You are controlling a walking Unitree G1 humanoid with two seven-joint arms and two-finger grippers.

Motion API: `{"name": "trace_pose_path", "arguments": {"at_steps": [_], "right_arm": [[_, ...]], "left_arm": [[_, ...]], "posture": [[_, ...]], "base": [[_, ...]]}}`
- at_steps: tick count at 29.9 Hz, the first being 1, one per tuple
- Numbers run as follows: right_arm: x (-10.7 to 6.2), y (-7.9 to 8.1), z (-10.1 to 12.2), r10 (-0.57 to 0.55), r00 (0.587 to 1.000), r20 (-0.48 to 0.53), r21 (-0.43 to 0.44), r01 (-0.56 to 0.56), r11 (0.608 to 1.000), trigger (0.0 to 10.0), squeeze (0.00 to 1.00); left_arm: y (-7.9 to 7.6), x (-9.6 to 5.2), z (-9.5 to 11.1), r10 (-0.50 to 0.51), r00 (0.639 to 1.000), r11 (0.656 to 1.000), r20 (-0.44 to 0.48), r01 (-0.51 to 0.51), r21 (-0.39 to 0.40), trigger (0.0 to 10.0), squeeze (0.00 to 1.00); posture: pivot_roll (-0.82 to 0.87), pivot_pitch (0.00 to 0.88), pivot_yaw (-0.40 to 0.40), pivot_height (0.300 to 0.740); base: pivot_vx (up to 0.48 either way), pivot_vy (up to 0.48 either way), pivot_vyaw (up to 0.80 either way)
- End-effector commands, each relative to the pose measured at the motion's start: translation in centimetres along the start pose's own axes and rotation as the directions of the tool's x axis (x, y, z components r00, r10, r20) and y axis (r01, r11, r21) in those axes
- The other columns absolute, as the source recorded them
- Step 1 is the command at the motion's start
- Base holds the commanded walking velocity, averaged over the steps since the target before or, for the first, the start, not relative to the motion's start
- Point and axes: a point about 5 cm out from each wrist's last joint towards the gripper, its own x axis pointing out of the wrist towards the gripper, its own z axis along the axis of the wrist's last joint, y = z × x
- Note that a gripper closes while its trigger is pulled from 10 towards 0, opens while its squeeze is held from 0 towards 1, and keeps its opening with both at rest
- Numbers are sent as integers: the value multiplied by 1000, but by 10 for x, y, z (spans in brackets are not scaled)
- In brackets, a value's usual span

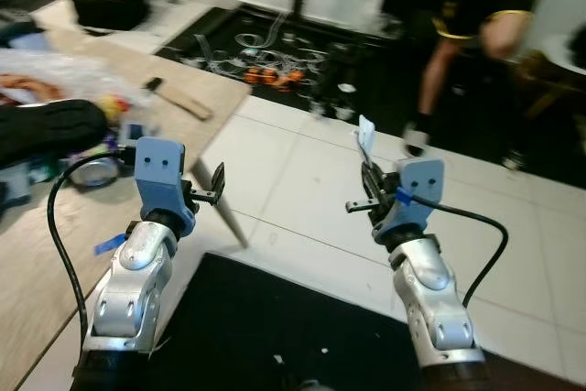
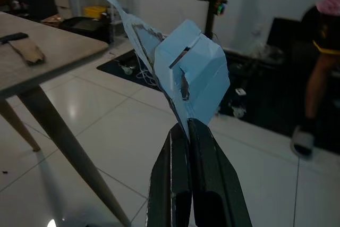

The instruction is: Picking trash to rubbish bin

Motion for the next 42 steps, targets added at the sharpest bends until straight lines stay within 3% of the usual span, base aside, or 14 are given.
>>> {"name": "trace_pose_path", "arguments": {"at_steps": [1,18,20,21,25,30,34,42], "right_arm": [[-2,-2,-3,-12,1000,-16,2,12,1000,10000,0],[-9,-3,-15,-26,998,-56,7,26,1000,10000,0],[-13,-4,-24,-19,996,-86,-8,19,1000,10000,0],[-20,-7,-36,-31,990,-136,-8,31,999,10000,0],[-25,-8,-44,-32,985,-167,-3,32,999,10000,0],[-48,-14,-75,-55,956,-287,25,65,998,10000,0],[-60,-16,-88,-64,938,-341,43,84,996,10000,0],[-66,-17,-96,-65,928,-367,52,90,995,10000,0]], "left_arm": [[-1,-1,-4,-14,1000,1000,-15,14,5,10000,0],[-7,-2,-12,-26,999,1000,-32,25,-19,10000,0],[0,-5,-19,12,999,998,-52,-15,-55,10000,0],[2,-9,-28,-2,996,999,-84,-2,-44,10000,0],[4,-12,-35,-4,994,1000,-108,0,-31,10000,0],[4,-28,-61,-2,982,999,-190,-6,-39,10000,0],[8,-39,-78,5,968,999,-250,-18,-48,10000,0],[11,-43,-89,23,960,998,-278,-38,-50,10000,0]], "posture": [[22,172,1,740],[23,162,6,740],[19,163,15,740],[16,164,9,740],[27,158,10,740],[27,162,4,740],[23,162,10,740],[22,161,12,740]], "base": [[0,0,-800],[0,0,-800],[0,0,-800],[0,0,-800],[0,0,-800],[0,0,-800],[0,0,-800],[0,0,-800]]}}
